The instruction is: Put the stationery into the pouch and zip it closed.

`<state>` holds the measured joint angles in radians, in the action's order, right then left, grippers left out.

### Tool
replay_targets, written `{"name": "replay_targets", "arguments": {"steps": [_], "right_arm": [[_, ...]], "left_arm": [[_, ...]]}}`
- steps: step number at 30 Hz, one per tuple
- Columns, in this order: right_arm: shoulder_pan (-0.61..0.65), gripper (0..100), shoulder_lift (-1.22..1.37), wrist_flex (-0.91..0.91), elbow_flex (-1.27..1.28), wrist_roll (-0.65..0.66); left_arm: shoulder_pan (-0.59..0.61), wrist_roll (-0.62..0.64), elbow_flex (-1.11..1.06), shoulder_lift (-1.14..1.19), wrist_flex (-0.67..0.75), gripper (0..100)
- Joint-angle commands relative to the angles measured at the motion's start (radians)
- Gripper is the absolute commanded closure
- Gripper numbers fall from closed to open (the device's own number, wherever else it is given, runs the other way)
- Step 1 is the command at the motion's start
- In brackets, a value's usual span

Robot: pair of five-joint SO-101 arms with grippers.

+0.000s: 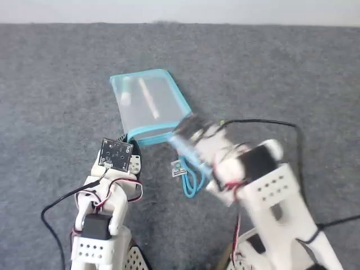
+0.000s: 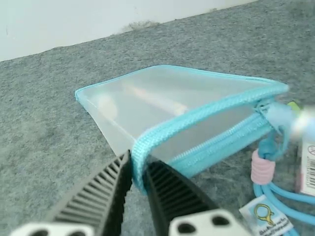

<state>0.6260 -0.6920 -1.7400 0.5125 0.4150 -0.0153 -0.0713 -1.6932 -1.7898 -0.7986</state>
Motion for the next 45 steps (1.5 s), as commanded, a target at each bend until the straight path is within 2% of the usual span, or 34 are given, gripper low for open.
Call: {"name": "replay_targets", "arguments": {"steps": [1, 6, 12, 26, 34, 41, 43, 45], "right_arm": [[0.090, 99.1, 0.058, -0.018, -0.061, -0.055], [0.064, 99.1, 0.185, -0.005, -0.107, -0.094], [0.005, 99.1, 0.317, 0.002, -0.290, -0.127], [0.010, 99.0, 0.731, -0.008, -0.690, -0.143], [0.013, 98.9, 0.906, 0.002, -1.040, -0.273], [0.042, 98.8, 0.998, 0.004, -1.183, -0.272], [0.061, 97.0, 1.007, 0.004, -1.188, -0.272], [0.071, 90.5, 1.009, -0.002, -1.188, -0.272]], "left_arm": [[-0.002, -0.008, 0.007, -0.009, -0.003, 99], [-0.002, -0.008, 0.007, -0.009, -0.003, 99], [-0.003, -0.008, 0.007, -0.009, -0.003, 99], [-0.009, -0.008, 0.007, -0.011, -0.003, 99], [-0.011, -0.008, 0.007, -0.009, -0.003, 99], [-0.011, -0.008, 0.007, -0.009, -0.003, 99], [-0.011, -0.008, 0.007, -0.009, -0.003, 99], [-0.011, -0.008, 0.007, -0.009, -0.003, 99]]}}
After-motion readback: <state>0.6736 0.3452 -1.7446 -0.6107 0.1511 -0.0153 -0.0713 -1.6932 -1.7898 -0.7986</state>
